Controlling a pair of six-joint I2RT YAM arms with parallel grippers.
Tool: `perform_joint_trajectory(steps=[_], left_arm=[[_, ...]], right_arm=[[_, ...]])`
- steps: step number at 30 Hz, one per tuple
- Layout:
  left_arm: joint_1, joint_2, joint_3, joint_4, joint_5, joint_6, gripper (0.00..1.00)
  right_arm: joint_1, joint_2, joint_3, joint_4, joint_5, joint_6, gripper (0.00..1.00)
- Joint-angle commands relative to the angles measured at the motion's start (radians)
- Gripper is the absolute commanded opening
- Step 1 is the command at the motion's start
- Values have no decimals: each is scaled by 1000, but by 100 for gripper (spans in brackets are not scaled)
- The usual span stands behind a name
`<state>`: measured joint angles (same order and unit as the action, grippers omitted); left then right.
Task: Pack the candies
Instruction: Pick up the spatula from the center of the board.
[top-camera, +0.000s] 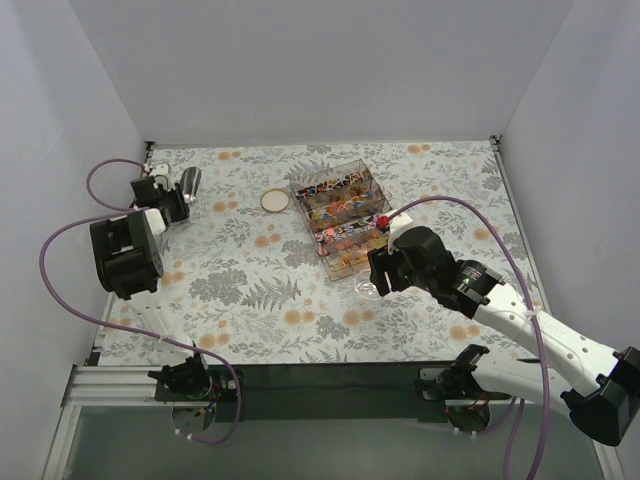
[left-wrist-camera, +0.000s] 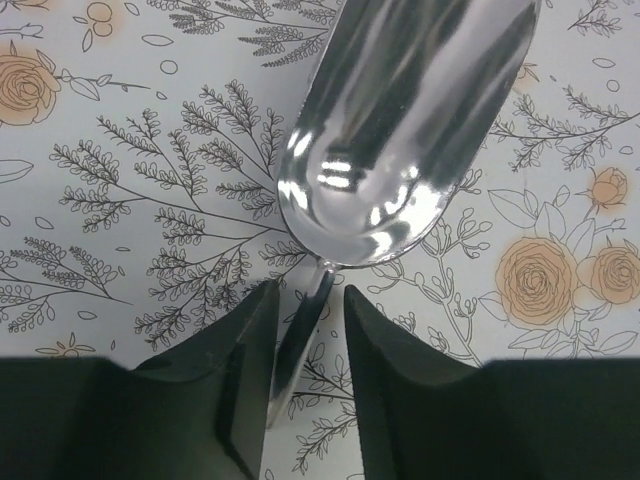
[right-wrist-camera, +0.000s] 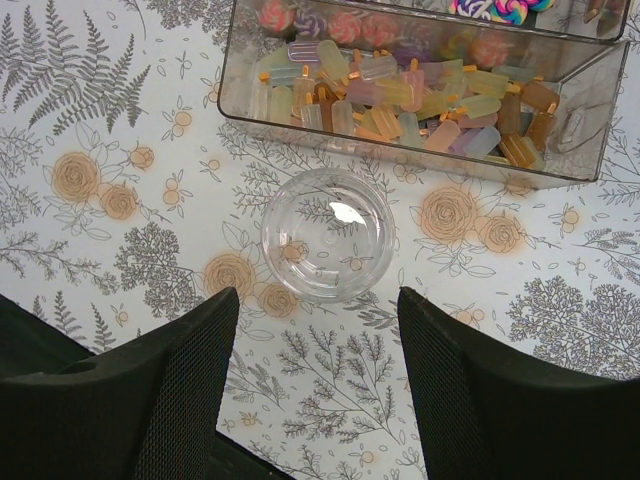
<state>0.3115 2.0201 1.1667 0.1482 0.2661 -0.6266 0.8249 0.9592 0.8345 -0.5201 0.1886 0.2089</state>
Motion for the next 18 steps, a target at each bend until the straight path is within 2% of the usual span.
perform_joint_trajectory(steps=[1,3,4,9,11,15,18], left_arm=[[-31,-6,-36,-29,-51,24,29],[-40,-20,-62,-21,-73,22,22],[-46,-36,-71,-12,-76,22,15],[-74,-116,-134,10,-169,4,7],[-92,-183,-160,11,-183,-22,0],[-117,-314,-180,-16,-156,-65,0],[-181,-423,-182,-99,-140,-62,0]], right_arm=[[2,-7,9,28,-15,12,71],[2,-7,9,26,-24,18,70],[2,-13,8,26,-25,21,70],[2,-46,-9,26,-26,38,70],[2,-66,-17,25,-34,52,70],[2,-82,-15,28,-64,79,70],[2,-82,3,23,-98,93,69]])
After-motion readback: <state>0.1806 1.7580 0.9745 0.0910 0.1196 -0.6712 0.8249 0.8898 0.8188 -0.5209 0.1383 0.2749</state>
